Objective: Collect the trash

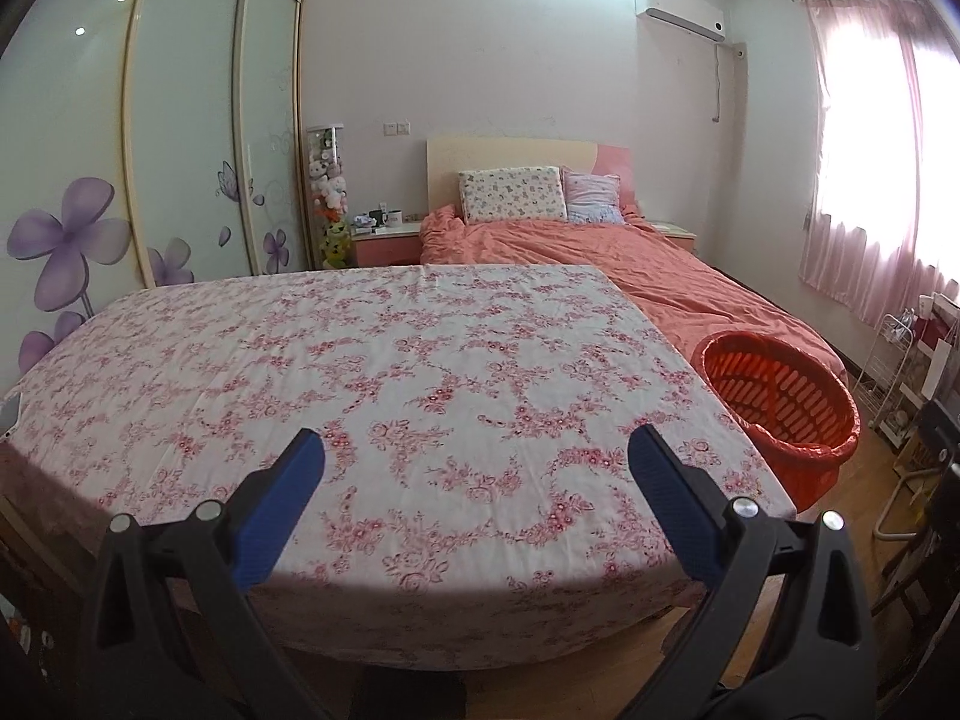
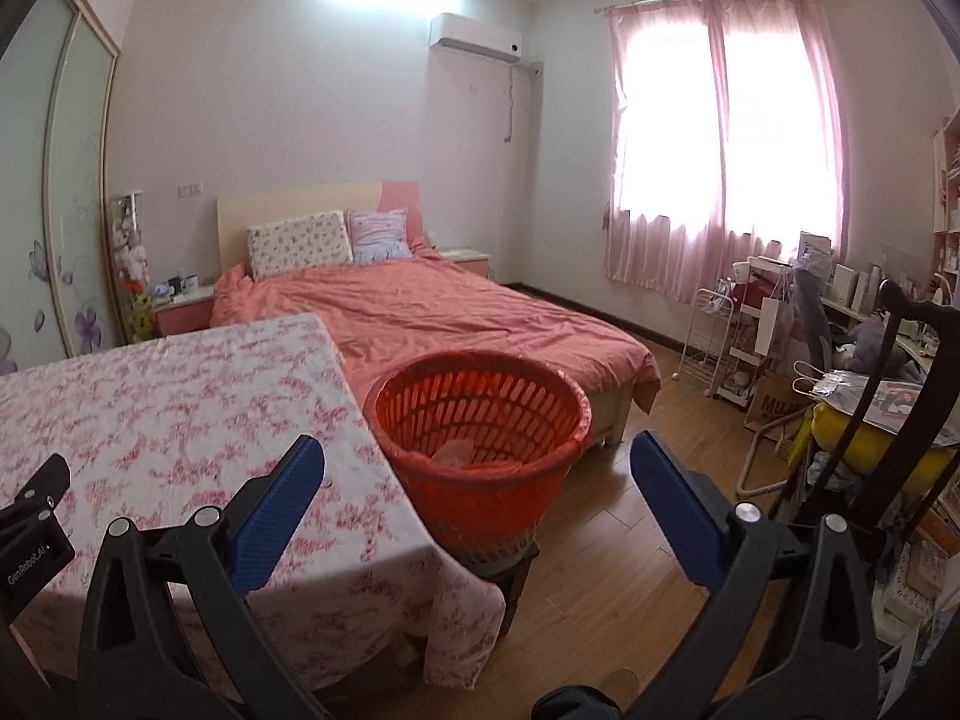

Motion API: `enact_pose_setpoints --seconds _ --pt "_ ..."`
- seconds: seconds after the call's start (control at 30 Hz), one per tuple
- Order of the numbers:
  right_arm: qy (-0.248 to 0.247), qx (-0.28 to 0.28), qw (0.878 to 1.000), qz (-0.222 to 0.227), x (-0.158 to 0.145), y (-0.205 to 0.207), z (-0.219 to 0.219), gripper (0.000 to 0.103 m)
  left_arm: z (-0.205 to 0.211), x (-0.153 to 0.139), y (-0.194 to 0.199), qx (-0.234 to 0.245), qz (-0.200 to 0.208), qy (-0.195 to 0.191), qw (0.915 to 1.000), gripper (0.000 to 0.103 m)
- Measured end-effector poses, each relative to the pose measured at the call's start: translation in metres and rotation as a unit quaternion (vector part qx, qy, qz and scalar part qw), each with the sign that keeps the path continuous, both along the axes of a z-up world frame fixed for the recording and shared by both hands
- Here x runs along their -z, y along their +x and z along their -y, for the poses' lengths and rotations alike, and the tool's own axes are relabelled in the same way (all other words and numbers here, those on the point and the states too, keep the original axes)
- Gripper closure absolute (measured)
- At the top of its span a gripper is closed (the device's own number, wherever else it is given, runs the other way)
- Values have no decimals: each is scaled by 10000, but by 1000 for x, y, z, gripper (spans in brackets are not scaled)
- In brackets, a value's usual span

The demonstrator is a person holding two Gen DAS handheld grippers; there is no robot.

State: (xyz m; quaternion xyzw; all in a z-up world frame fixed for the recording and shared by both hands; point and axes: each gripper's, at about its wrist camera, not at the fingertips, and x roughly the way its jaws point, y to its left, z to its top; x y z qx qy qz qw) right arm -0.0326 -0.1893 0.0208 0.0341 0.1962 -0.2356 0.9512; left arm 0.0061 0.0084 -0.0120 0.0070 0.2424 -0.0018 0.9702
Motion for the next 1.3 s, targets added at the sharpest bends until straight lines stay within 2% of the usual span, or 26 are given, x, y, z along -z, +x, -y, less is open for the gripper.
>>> enact_pose_setpoints --seconds 0.27,0.63,1.3 --pt "413 -123 9981 -452 12 -5 -10 2 2 2 -4 16 -54 32 10000 4" --pt "726 -255 9951 -615 9 -8 -9 2 -1 2 -4 14 -174 -116 9998 4" --pt "615 -14 9961 -639 6 -6 -4 2 15 -9 -5 207 -98 -49 9997 4"
